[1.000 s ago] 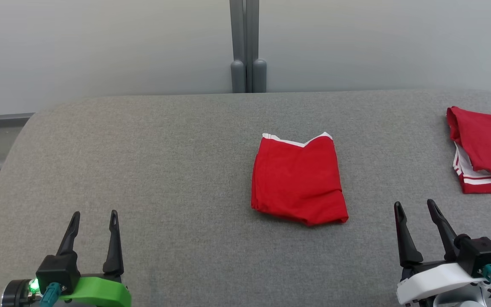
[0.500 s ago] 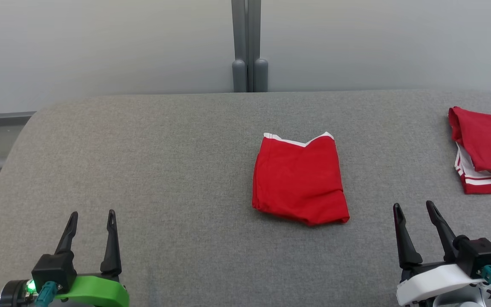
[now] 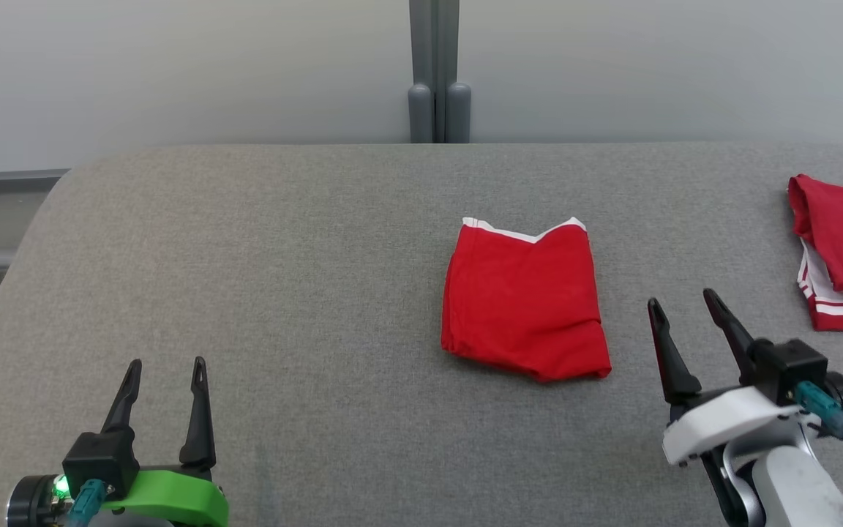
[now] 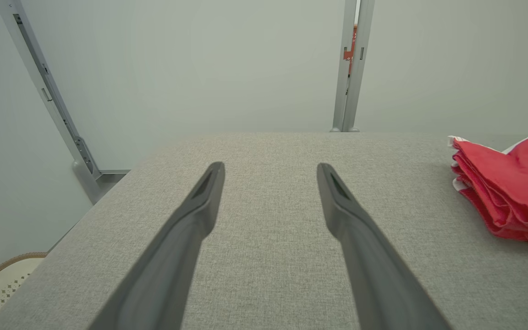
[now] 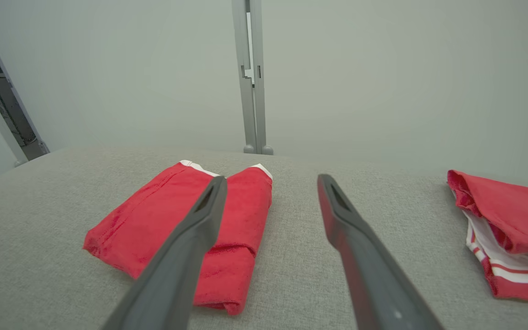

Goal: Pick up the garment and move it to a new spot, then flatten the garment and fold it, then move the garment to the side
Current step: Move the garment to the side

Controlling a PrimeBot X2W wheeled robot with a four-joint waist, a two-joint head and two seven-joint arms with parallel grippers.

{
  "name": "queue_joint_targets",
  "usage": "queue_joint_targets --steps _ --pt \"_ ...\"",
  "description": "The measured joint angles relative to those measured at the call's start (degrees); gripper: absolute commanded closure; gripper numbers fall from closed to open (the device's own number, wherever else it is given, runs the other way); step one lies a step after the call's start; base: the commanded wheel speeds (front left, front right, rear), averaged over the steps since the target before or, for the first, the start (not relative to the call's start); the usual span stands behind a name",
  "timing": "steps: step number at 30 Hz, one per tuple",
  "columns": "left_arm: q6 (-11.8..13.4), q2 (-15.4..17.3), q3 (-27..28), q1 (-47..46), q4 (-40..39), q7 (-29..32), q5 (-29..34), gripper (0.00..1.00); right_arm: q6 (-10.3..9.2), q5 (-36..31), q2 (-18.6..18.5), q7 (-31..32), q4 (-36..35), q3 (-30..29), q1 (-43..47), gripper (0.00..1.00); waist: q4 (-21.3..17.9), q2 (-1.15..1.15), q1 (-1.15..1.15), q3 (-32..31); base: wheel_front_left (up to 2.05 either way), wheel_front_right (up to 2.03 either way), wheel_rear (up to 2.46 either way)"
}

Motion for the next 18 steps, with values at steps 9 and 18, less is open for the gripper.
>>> queue_joint_targets --steps 9,18 --pt "0.08 -0.21 -1.6 -2.39 1.05 -0.51 -0.07 0.0 0.0 0.34 -1.52 2.11 12.01 3.02 -13.34 0.0 3.19 0.0 0.0 2.52 0.0 0.0 0.0" --pt "0.16 -0.6 -3.03 -4.59 2.25 -1.0 -0.43 0.0 0.0 0.62 -2.3 2.5 25.92 2.99 -20.79 0.0 6.73 0.0 0.0 5.88 0.0 0.0 0.0"
